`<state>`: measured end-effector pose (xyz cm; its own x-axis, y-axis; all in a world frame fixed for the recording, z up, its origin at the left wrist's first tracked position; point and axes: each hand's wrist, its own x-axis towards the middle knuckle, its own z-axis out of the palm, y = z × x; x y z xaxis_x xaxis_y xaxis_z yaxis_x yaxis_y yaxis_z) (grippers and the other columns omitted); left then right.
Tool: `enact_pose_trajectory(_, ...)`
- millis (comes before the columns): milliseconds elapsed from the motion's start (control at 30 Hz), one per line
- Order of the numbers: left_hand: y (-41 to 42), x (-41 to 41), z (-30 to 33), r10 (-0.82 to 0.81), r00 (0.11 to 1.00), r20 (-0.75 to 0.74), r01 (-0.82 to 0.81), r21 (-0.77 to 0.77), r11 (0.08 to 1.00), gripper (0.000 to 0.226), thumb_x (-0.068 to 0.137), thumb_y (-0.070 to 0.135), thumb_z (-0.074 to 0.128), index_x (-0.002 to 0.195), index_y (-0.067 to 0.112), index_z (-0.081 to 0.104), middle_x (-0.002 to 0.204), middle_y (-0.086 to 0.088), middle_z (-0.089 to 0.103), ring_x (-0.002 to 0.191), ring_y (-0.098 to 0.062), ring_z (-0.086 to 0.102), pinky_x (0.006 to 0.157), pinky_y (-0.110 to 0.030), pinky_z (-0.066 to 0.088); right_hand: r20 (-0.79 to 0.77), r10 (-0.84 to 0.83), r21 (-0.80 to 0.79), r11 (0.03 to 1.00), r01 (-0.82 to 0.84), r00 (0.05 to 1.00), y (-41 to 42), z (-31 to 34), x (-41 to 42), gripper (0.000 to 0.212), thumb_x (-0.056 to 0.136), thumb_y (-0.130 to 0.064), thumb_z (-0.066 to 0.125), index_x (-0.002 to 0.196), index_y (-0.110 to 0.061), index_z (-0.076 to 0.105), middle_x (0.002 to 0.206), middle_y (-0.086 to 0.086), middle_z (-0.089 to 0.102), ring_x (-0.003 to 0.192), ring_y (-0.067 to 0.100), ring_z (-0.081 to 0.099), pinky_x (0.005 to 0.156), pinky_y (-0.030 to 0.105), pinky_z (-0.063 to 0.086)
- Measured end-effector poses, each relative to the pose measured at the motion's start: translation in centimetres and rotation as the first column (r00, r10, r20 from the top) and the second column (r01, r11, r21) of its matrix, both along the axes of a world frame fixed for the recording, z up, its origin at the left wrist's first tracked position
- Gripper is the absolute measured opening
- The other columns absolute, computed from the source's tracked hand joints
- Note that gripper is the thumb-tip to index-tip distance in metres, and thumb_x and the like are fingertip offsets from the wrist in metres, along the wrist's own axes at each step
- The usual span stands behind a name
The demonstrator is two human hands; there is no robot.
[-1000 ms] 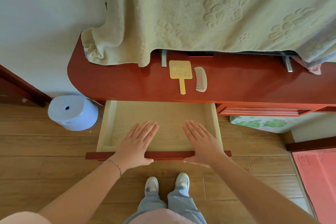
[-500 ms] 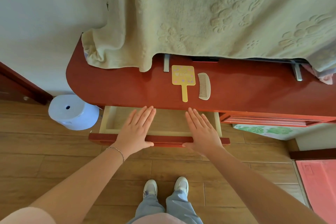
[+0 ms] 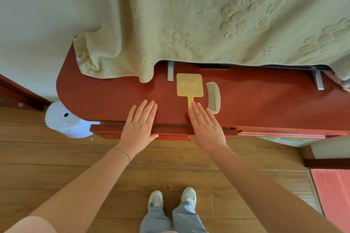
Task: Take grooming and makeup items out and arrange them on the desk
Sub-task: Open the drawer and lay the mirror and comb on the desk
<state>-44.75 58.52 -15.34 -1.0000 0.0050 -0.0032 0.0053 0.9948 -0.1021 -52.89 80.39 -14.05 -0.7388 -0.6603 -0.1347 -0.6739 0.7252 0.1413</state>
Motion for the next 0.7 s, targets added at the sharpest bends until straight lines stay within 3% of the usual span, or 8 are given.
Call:
enact_pose_trajectory(267, -0.1, -1.7, -0.4, 0.023, 1.0, -0.015, -0.023, -0.006, 1.0, 0.095, 0.064, 0.048, 0.077, 0.137, 0.001, 0.039, 0.141, -0.015, 0.044, 0.131, -0.032, 0.038, 0.106, -0.051, 0.033, -0.021, -0.054, 0.001, 0.999, 0.054, 0.998, -0.7, -0.7, -1.7, 0.104, 0.07, -0.048, 0.074, 0.145, -0.004, 0.018, 0.153, 0.012, 0.025, 0.142, 0.024, 0.022, 0.114, 0.041, 0.011)
enact_pose_trajectory(467, -0.4, -2.1, -0.9, 0.057, 0.998, -0.016, -0.057, -0.003, 0.998, 0.088, 0.068, 0.048, 0.075, 0.135, 0.001, 0.042, 0.14, -0.013, 0.046, 0.131, -0.031, 0.039, 0.104, -0.053, 0.035, -0.037, -0.117, -0.09, 0.989, 0.113, 0.992, -1.1, -1.4, -1.8, 0.099, 0.066, -0.042, 0.079, 0.143, -0.003, 0.03, 0.149, 0.013, 0.035, 0.138, 0.025, 0.032, 0.112, 0.043, 0.016)
enact_pose_trajectory(700, 0.3, -2.2, 0.0, -0.029, 0.999, -0.037, 0.029, 0.004, 1.0, 0.087, 0.069, 0.043, 0.074, 0.136, 0.001, 0.04, 0.141, -0.015, 0.044, 0.131, -0.032, 0.038, 0.104, -0.054, 0.033, -0.026, -0.165, -0.129, 0.979, 0.161, 0.986, -0.7, -1.1, -1.3, 0.091, 0.077, -0.044, 0.069, 0.145, -0.004, 0.023, 0.152, 0.011, 0.029, 0.141, 0.023, 0.025, 0.113, 0.04, 0.015)
